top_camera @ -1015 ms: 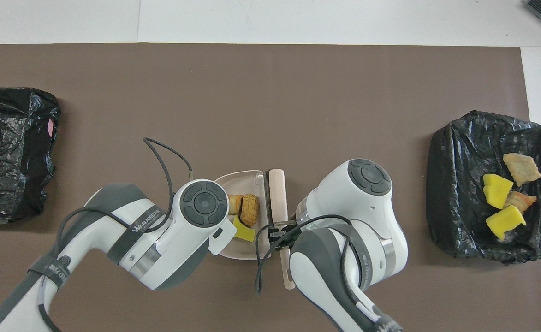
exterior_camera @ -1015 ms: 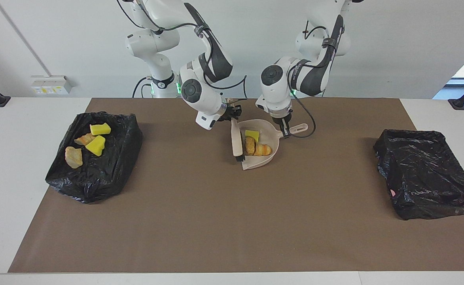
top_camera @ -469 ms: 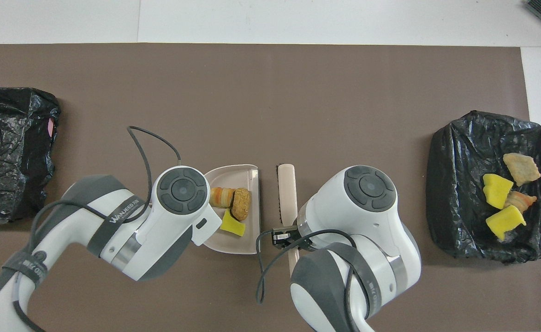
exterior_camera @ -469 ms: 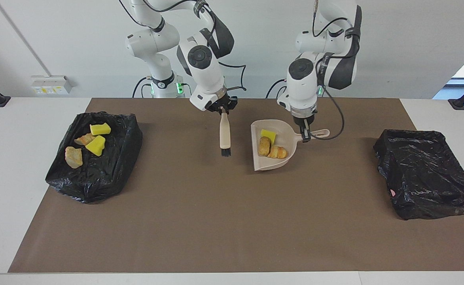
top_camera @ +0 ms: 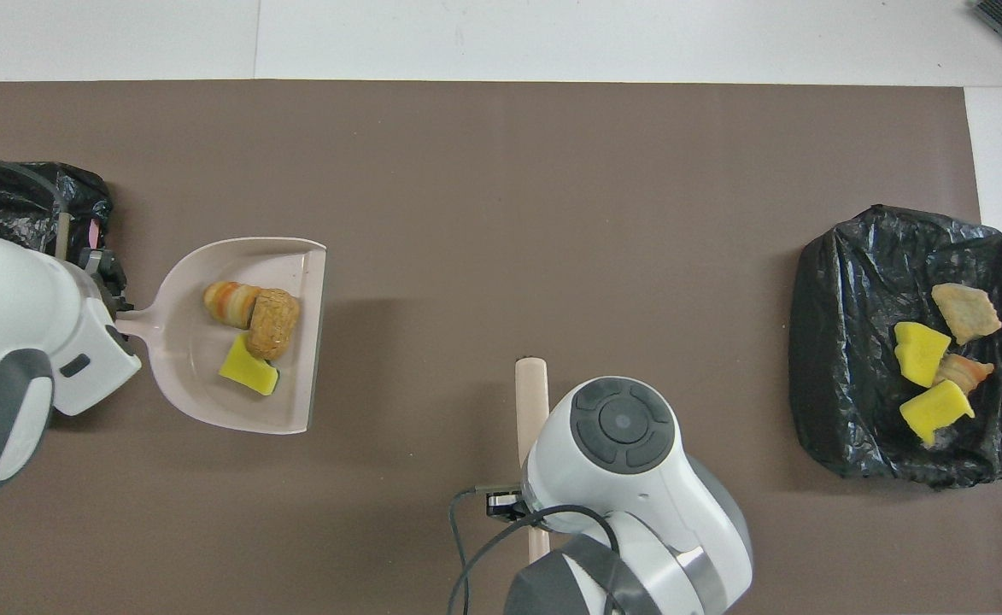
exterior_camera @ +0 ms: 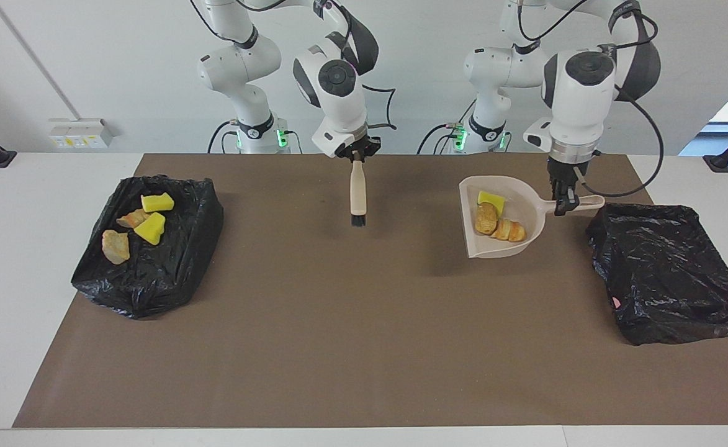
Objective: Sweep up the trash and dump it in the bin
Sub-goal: 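Carry the dustpan to the nearer black bag and tip it with the left gripper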
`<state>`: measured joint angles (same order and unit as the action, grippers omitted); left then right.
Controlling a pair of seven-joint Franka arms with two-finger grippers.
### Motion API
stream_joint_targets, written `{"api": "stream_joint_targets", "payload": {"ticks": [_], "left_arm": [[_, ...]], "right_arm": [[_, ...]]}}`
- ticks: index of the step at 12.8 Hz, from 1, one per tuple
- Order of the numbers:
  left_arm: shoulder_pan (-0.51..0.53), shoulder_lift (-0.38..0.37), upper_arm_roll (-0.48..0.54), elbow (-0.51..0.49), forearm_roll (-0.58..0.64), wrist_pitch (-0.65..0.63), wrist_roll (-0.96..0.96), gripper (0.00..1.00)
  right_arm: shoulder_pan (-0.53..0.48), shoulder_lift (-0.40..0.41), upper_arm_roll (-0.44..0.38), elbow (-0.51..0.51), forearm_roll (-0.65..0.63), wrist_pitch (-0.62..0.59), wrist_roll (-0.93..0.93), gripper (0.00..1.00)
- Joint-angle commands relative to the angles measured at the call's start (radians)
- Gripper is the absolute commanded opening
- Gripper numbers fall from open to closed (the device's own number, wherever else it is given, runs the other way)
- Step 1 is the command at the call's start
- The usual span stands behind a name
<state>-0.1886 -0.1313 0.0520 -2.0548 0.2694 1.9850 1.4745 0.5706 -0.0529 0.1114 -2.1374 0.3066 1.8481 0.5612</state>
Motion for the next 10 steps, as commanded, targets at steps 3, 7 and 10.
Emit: {"api": "stream_joint_targets", "payload": {"ticks": [3,7,10], "left_arm": [[-0.006,0.010,0.190,0.080,-0.065,-0.011,0.052,0.00],[-0.002,0.074,0.336,0.188,-0.101,-0.023,0.202,0.00],[0.011,0.180,0.449,0.295,-0.159,-0.014,0.353,0.00]], "right_arm": [[0.064,-0.028,0.004,-0.108,-0.014,0.060,0.031,0.00],[0.121,-0.004,0.004,-0.197,-0.009,0.207,0.086,0.00],[0.121,-0.004,0.004,-0.202,0.006,0.217,0.091,0.00]]}}
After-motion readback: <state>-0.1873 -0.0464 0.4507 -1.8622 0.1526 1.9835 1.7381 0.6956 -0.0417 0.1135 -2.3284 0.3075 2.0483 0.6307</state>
